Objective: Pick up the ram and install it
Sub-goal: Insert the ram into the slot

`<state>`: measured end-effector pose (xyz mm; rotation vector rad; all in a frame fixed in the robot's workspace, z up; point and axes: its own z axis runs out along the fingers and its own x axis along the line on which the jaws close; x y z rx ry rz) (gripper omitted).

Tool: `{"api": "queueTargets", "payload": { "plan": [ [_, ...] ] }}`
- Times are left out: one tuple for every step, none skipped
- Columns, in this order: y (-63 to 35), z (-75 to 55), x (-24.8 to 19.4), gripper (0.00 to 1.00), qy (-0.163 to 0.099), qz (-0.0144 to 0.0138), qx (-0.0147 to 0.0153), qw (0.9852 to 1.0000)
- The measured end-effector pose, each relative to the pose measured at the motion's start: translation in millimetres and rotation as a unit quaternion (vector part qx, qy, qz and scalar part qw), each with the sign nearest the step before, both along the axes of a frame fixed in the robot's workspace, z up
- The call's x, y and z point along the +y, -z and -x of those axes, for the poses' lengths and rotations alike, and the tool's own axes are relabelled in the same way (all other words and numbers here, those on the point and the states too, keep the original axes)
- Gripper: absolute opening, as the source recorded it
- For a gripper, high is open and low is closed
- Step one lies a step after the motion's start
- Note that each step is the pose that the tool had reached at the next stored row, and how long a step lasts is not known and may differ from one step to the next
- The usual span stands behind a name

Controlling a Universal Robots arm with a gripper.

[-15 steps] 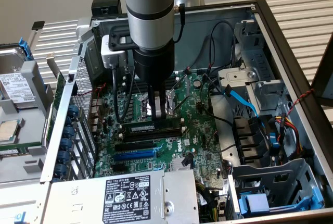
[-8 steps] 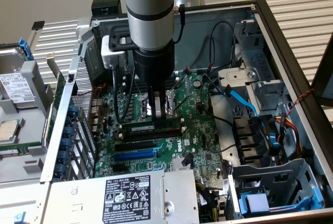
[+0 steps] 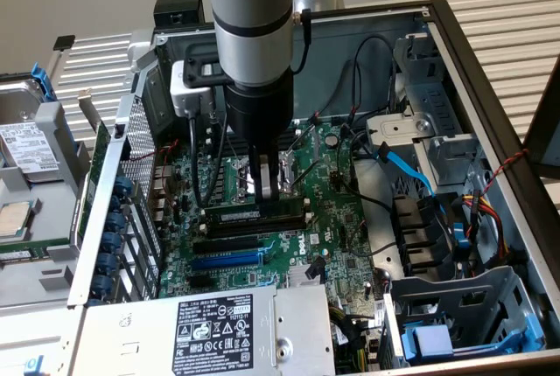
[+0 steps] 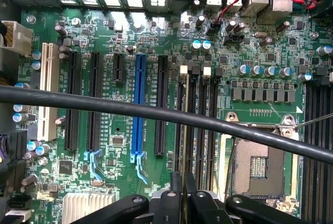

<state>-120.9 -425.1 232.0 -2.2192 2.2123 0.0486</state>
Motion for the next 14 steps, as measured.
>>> {"api": "queueTargets", "payload": {
  "plan": [
    [0.2,0.0,0.0,0.13,0.0,-0.0002,0.0,1.0],
    [0.4,0.0,0.0,0.13,0.0,-0.0002,0.0,1.0],
    [0.6,0.0,0.0,0.13,0.0,-0.0004,0.0,1.0],
    [0.7,0.0,0.0,0.13,0.0,-0.0006,0.0001,1.0],
    [0.9,0.0,0.0,0.13,0.0,-0.0008,0.0,1.0],
    [1.0,0.0,0.0,0.13,0.0,-0.0009,0.0,1.0],
    [1.1,-0.1,-0.1,0.13,0.0,-0.0011,0.0,1.0],
    [1.1,0.0,-0.2,0.13,0.0,-0.0011,0.0,1.0],
    [1.1,0.0,-0.4,0.13,0.0,-0.0012,0.0,1.0],
    [1.1,0.0,-0.7,0.13,0.0,-0.0014,0.0,1.0],
    [1.0,0.0,-0.8,0.13,0.0,-0.0015,0.0,1.0],
    [1.0,0.0,-0.9,0.13,0.0,-0.0016,0.0,1.0],
    [1.0,0.0,-1.0,0.13,0.0,-0.0017,0.0,1.0],
    [1.0,0.0,-1.1,0.13,0.0,-0.0018,0.0,1.0]
  ]
}}
